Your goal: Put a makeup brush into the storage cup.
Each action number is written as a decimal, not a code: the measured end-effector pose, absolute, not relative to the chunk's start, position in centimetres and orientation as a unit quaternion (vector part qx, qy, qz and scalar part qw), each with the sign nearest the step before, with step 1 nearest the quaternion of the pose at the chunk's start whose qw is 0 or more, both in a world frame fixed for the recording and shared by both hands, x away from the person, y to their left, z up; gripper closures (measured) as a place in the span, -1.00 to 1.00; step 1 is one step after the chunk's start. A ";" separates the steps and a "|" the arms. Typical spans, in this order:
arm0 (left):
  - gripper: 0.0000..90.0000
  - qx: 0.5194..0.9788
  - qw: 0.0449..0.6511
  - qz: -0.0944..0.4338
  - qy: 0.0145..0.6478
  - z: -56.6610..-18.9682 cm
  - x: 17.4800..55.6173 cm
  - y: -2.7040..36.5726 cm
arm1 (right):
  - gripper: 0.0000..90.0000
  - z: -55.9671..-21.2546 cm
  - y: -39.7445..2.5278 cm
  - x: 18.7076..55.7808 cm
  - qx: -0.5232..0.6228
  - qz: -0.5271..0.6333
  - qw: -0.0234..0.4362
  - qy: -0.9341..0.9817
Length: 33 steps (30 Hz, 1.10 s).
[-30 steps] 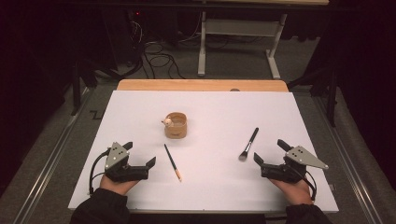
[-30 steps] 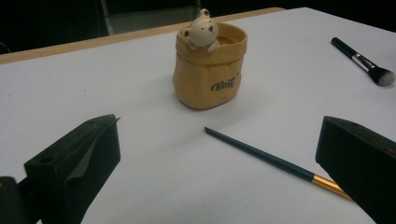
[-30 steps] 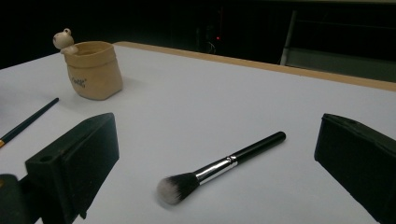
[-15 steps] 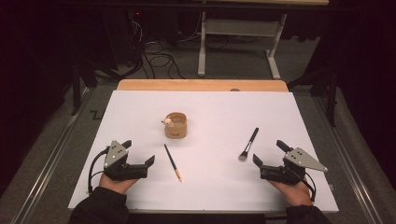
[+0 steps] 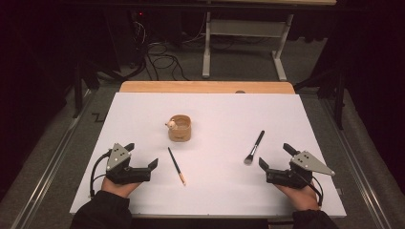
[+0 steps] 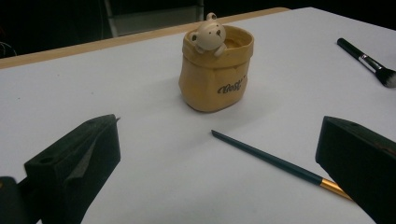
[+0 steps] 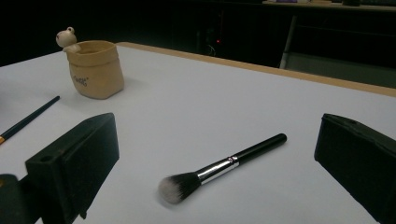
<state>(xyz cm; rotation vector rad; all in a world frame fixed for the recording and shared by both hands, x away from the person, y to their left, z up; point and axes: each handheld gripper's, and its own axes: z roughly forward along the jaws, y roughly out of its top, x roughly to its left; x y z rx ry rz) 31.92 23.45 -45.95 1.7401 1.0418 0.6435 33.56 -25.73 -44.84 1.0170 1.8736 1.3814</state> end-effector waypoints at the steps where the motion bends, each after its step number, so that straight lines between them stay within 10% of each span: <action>1: -0.99 0.714 0.486 0.265 0.428 -45.9 32.0 23.5 | -0.99 -44.9 -25.7 33.6 0.383 0.519 0.295 0.705; 33: -0.99 0.714 0.454 0.267 0.461 -46.5 32.7 23.8 | -0.99 -46.1 -25.4 34.4 0.392 0.491 0.287 0.723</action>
